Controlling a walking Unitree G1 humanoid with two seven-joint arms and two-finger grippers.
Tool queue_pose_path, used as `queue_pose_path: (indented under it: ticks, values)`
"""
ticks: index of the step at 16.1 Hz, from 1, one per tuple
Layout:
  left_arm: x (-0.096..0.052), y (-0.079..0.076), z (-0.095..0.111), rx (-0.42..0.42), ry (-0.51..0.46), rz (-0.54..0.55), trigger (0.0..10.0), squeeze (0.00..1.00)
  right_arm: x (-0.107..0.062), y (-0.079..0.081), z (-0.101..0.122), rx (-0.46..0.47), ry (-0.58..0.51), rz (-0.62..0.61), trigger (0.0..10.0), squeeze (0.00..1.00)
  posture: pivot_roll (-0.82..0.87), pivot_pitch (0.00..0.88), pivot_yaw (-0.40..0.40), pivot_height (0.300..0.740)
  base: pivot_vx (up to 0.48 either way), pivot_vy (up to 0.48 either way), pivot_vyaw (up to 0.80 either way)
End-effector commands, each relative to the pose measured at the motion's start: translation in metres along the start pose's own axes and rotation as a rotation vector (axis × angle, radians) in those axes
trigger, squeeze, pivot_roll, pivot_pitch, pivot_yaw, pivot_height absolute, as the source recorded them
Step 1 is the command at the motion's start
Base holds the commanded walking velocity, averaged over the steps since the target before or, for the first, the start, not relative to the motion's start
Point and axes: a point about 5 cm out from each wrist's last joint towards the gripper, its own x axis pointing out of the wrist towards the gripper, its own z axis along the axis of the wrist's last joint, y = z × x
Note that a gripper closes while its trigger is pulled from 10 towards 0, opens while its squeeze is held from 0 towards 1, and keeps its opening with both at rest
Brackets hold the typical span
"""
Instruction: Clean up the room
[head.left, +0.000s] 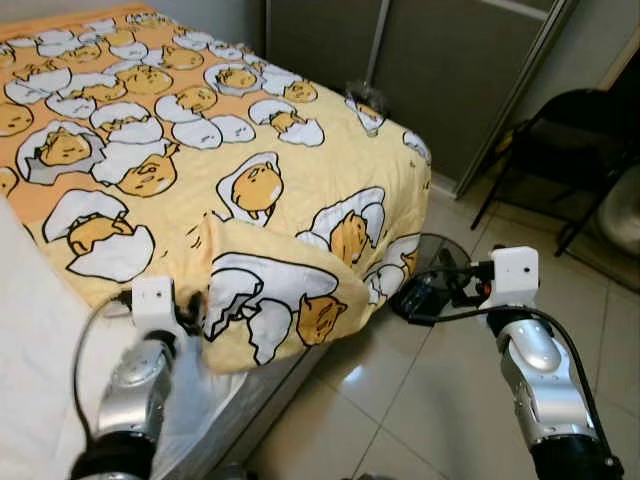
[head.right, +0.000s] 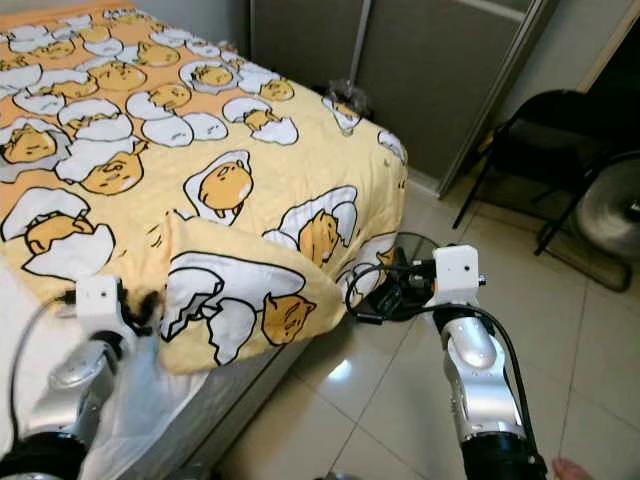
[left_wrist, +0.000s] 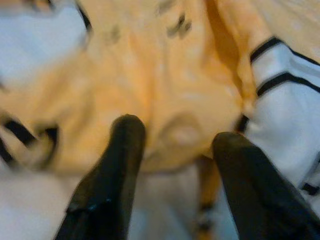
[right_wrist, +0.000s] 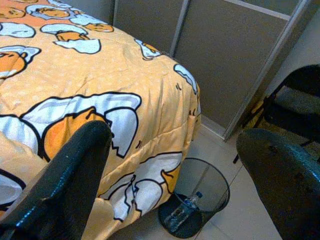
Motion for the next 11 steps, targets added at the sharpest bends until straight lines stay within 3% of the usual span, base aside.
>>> queue_pose_path:
  ticks: [1,3,7,10,11]
  values:
    - [-0.002,-0.001,-0.005,-0.05,0.031,-0.02,10.0,1.0,-0.003,-0.008,-0.002,-0.011,0.019,-0.01,10.0,0.03,-0.09,0.0,-0.116,0.736,0.0,0.0,0.0]
    - [-0.013,-0.002,-0.012,-0.057,0.044,-0.061,10.0,1.0,-0.007,-0.012,-0.004,-0.021,0.03,-0.01,10.0,0.03,-0.09,0.0,-0.118,0.736,0.0,0.0,0.0]
    - [-0.031,-0.007,-0.02,0.055,0.058,-0.157,10.0,1.0,-0.01,-0.01,-0.011,-0.015,0.052,0.007,10.0,0.03,-0.06,0.005,-0.124,0.736,0.0,0.0,0.0]
    - [-0.024,-0.008,-0.028,0.034,0.099,-0.178,10.0,1.0,-0.009,0.018,-0.012,0.082,0.07,0.216,10.0,0.03,-0.05,0.004,-0.135,0.736,0.0,0.0,0.0]
    - [-0.019,-0.011,-0.031,0.033,0.122,-0.188,10.0,1.0,-0.01,0.037,-0.017,0.119,0.132,0.391,10.0,0.03,-0.05,0.001,-0.133,0.736,0.0,0.0,0.0]
